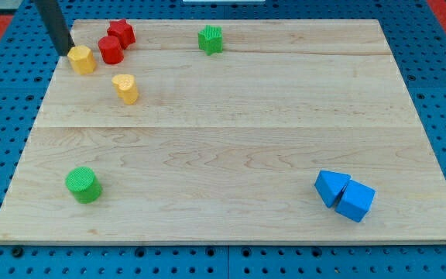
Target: Separate yellow hexagon and yellow heart
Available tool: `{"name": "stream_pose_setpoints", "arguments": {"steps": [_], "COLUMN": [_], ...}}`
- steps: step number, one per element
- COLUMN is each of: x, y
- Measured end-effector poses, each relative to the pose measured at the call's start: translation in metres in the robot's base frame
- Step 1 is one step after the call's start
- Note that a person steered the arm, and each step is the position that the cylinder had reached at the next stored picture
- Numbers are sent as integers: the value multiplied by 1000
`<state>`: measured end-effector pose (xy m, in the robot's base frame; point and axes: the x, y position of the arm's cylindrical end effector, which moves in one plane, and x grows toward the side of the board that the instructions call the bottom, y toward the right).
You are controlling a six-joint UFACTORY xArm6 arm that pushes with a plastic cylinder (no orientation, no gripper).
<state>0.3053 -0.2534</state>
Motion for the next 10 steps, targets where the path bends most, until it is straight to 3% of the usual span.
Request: {"name": "stream_pose_setpoints", "arguments": {"steps": [1,2,3,4,6,8,9,10], "x": [71,98,84,39,81,92,129,116], "y": [47,57,-11,2,200,135,204,249]}}
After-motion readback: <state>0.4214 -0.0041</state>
